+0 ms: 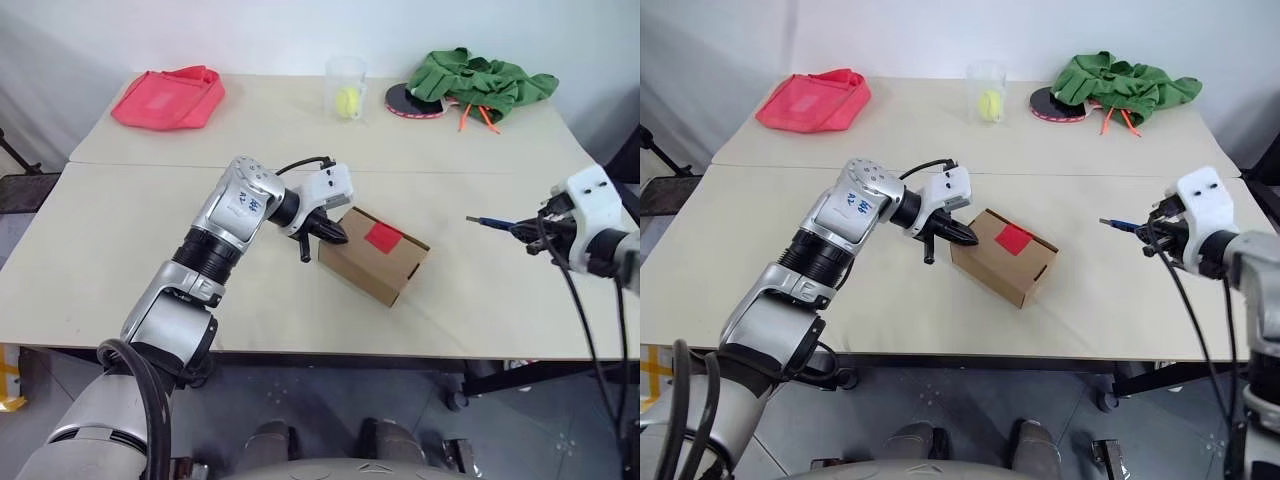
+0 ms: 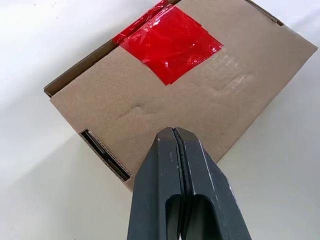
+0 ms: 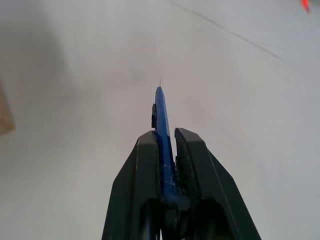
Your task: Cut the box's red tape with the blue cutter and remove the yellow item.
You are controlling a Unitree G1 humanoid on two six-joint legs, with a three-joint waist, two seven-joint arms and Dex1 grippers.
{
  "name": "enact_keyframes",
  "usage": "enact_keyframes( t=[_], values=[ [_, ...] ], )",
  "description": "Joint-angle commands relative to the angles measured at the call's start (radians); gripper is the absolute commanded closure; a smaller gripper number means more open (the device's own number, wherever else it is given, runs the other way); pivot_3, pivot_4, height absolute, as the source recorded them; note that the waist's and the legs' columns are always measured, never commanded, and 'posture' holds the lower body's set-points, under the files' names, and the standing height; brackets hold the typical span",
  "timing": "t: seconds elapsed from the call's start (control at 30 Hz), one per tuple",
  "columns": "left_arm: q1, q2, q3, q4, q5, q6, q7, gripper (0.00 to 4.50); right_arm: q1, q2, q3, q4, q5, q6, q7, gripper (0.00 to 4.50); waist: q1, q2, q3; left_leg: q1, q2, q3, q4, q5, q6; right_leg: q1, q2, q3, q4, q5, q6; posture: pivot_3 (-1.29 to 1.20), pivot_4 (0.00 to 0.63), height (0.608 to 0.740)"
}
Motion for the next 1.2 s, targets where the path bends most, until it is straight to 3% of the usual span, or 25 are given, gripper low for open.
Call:
enact_keyframes(
  t=[0.03, 0.2, 0.4, 0.83, 1.0, 1.1, 1.2],
  values=[
    [0.039, -0.019, -0.048, 0.017, 0.01, 0.018, -0.018, 4.5, 0.045, 0.094, -0.099, 0.062, -0.016, -0.197, -0.147, 4.32, 0.001, 0.0, 0.0, 0.0, 0.0, 0.0, 0.0, 0.0, 0.0, 0.001, 0.0, 0.0, 0.0, 0.0, 0.0, 0.0, 0.15, 0.74],
    [0.044, -0.013, -0.049, -0.001, 0.011, 0.022, -0.02, 4.5, 0.174, 0.175, -0.079, 0.104, 0.023, -0.313, -0.141, 4.32, 0.001, 0.0, 0.0, 0.001, -0.001, -0.001, -0.002, 0.0, 0.0, 0.001, 0.0, 0.0, -0.001, 0.0, 0.0, 0.0, 0.15, 0.74],
    [0.057, -0.006, -0.049, -0.024, 0.011, 0.033, -0.022, 4.5, 0.298, 0.164, -0.05, 0.066, 0.047, -0.308, -0.116, 4.32, -0.002, 0.001, -0.001, 0.01, -0.001, 0.0, -0.005, 0.0, 0.001, 0.009, 0.0, 0.002, -0.003, 0.0, 0.0, 0.0, 0.15, 0.74],
    [0.103, 0.002, -0.051, -0.107, -0.001, 0.07, -0.024, 4.5, 0.523, 0.076, -0.106, -0.187, 0.097, -0.32, -0.066, 0.02, -0.002, 0.002, -0.001, 0.015, -0.001, -0.007, -0.008, -0.001, 0.003, 0.015, 0.0, 0.006, -0.01, 0.0, 0.0, 0.0, 0.15, 0.74],
    [0.113, 0.006, -0.047, -0.121, -0.004, 0.075, -0.024, 4.5, 0.481, -0.012, -0.155, -0.301, 0.177, -0.226, -0.028, 0.02, -0.001, 0.002, -0.001, 0.015, -0.001, -0.007, -0.007, -0.002, 0.004, 0.015, 0.0, 0.006, -0.011, 0.0, 0.0, 0.0, 0.15, 0.74],
    [0.111, 0.006, -0.043, -0.112, -0.007, 0.072, -0.024, 4.5, 0.349, -0.08, -0.129, -0.326, 0.236, -0.14, -0.026, 0.02, -0.003, 0.002, -0.001, 0.015, 0.0, -0.006, -0.007, -0.002, 0.004, 0.015, 0.0, 0.007, -0.011, 0.0, 0.0, 0.0, 0.15, 0.74],
    [0.105, 0.002, -0.037, -0.099, -0.014, 0.072, -0.027, 4.5, 0.149, -0.161, -0.01, -0.257, 0.275, -0.023, 0.0, 0.02, -0.003, 0.002, -0.001, 0.015, 0.004, -0.005, -0.006, -0.002, 0.004, 0.014, 0.001, 0.007, -0.011, 0.0, 0.0, 0.0, 0.15, 0.74]
  ],
)
